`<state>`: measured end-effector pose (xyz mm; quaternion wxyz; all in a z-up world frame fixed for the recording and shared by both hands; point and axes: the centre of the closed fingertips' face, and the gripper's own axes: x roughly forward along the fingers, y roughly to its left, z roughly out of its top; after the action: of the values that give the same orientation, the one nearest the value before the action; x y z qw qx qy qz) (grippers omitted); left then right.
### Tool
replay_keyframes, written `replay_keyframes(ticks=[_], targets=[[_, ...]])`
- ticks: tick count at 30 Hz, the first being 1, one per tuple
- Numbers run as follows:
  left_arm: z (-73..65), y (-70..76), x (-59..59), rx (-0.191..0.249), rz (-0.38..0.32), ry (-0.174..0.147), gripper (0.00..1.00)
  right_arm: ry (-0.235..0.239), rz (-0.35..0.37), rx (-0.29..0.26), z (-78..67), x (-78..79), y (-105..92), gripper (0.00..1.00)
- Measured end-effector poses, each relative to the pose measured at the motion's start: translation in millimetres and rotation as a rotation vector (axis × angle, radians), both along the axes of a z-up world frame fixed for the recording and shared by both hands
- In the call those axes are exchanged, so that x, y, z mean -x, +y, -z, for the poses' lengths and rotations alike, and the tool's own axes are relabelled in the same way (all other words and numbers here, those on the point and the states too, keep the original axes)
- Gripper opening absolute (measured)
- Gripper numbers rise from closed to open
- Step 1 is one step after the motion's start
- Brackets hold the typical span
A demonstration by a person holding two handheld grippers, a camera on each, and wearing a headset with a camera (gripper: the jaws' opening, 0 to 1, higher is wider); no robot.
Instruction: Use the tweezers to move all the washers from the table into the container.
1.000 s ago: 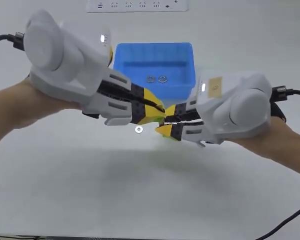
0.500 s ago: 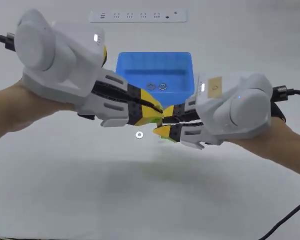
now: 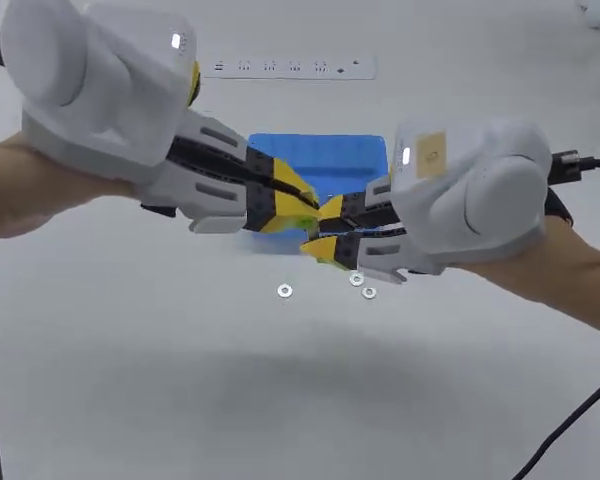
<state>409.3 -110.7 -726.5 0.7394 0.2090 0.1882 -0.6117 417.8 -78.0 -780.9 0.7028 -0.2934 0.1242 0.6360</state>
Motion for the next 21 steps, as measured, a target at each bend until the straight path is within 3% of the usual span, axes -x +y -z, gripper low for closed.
replay_keyframes(ticks=[10, 21], targets=[[-20.8, 6.0, -19.2, -0.008, 0.009, -0.059, 0.07, -0.056, 0.007, -0.017, -22.6, -21.3, 5.9, 0.1], [-22.2, 12.5, -50.4, -0.019, 0.021, -0.092, 0.07, -0.081, 0.037, -0.027, -23.4, -61.5, 14.0, 0.1]])
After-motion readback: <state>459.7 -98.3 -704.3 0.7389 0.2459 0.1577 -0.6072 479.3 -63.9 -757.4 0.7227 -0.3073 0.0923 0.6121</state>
